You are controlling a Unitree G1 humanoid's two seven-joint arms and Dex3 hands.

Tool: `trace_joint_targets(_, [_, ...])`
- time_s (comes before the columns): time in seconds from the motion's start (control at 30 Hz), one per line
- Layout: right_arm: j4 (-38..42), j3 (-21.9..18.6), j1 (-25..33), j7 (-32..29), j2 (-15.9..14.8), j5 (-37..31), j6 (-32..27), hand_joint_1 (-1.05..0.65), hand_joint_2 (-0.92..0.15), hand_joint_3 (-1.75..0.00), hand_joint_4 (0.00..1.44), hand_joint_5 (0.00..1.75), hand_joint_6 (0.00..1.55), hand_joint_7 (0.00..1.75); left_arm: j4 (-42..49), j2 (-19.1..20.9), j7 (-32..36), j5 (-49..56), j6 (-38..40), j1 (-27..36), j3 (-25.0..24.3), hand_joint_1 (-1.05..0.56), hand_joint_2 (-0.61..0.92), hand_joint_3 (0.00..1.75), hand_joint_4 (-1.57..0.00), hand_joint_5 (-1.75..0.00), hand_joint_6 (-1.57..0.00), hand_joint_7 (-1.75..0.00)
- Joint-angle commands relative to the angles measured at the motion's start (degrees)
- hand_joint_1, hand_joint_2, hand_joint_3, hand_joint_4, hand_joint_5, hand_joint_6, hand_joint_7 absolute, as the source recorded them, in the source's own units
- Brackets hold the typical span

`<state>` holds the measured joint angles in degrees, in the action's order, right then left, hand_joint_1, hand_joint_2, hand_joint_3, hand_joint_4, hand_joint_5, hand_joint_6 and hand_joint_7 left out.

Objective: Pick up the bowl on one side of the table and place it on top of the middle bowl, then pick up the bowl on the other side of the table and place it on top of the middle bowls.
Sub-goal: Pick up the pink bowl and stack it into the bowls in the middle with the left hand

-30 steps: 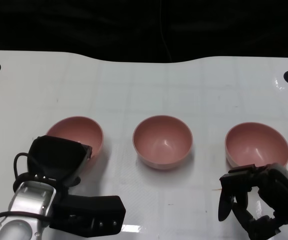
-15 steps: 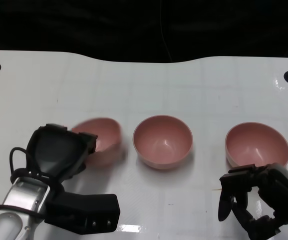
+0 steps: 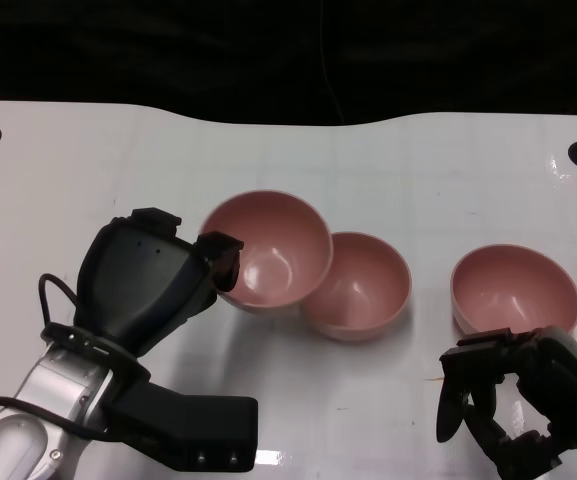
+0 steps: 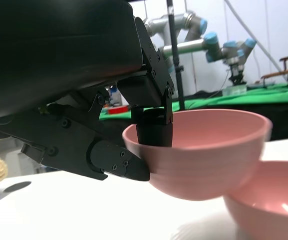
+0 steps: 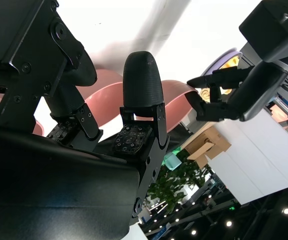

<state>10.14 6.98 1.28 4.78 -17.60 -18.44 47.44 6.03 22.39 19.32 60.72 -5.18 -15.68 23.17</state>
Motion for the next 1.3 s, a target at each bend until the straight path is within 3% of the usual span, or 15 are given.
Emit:
trace_joint_targets(0.03, [0.18,0.01,0.05,-0.29,-0.39,-0.02,0.44,0.24,-0.08,-1.6,0.96,1.68,0.99,1.2,-1.55,0.29,0.36,1.22,0.77,-0.44,0.24,-0.25,0.84,0.02,-0.87,-1.75,-0.93,-1.1])
trace_joint_targets(0.3, [0.16,-0.02,-0.04,-0.29,-0.46,-0.29,0.39,0.24,-0.09,-1.6,0.96,1.68,0.99,1.19,-2.74,-0.52,2.86,-0.76,-2.88,-1.06,-0.01,-0.26,0.89,0.04,-0.91,-1.75,-0.83,-1.39])
trace_joint_targets(0.37, [0.27,-0.04,-0.18,-0.44,-0.47,-0.53,0.66,0.22,-0.09,-1.6,0.96,1.68,0.99,1.19,-3.45,-0.85,1.68,-1.13,-3.11,-1.33,0.0,-0.28,0.9,0.07,-0.88,-1.74,-0.93,-0.99])
trace_joint_targets(0.5, [0.36,0.02,-0.16,-0.65,-0.26,-0.71,0.88,0.21,-0.09,-1.6,0.96,1.68,0.99,1.2,-2.77,-2.39,0.1,-0.69,-2.62,-2.8,0.84,-0.26,0.84,0.05,-0.89,-1.71,-1.1,-0.64])
trace_joint_targets(0.67, [0.51,0.12,-0.15,-0.85,-0.02,-0.72,1.02,0.21,-0.09,-1.62,0.97,1.69,1.0,1.2,-0.08,-4.57,-1.61,0.06,-1.08,-5.43,2.29,-0.3,0.85,0.05,-0.91,-1.67,-1.17,-0.52])
trace_joint_targets(0.93, [0.78,0.2,-0.28,-1.14,-0.04,-0.84,1.29,0.21,-0.09,-1.62,0.96,1.71,0.99,1.21,4.29,-6.08,-2.37,0.59,0.21,-8.48,4.35,-0.32,0.84,0.04,-0.9,-1.68,-1.16,-0.48])
trace_joint_targets(1.0, [0.86,0.24,-0.29,-1.16,-0.08,-0.83,1.35,0.2,-0.09,-1.63,0.96,1.71,0.99,1.21,6.78,-6.85,-2.17,0.77,0.56,-9.6,5.21,-0.33,0.78,0.01,-0.88,-1.69,-1.21,-0.3])
trace_joint_targets(1.1, [0.89,0.29,-0.3,-1.1,-0.07,-0.59,1.36,0.2,-0.09,-1.62,0.96,1.71,0.98,1.21,10.91,-8.22,-1.61,-0.79,-0.05,-11.06,5.79,-0.31,0.79,0.01,-0.87,-1.69,-1.21,-0.19])
trace_joint_targets(1.3, [0.77,0.26,-0.3,-1.14,-0.22,-0.87,1.45,0.21,-0.08,-1.61,0.97,1.7,0.99,1.21,18.85,-10.43,1.19,-3.23,-2.39,-13.44,6.64,-0.27,0.89,0.07,-0.89,-1.66,-1.3,-0.2])
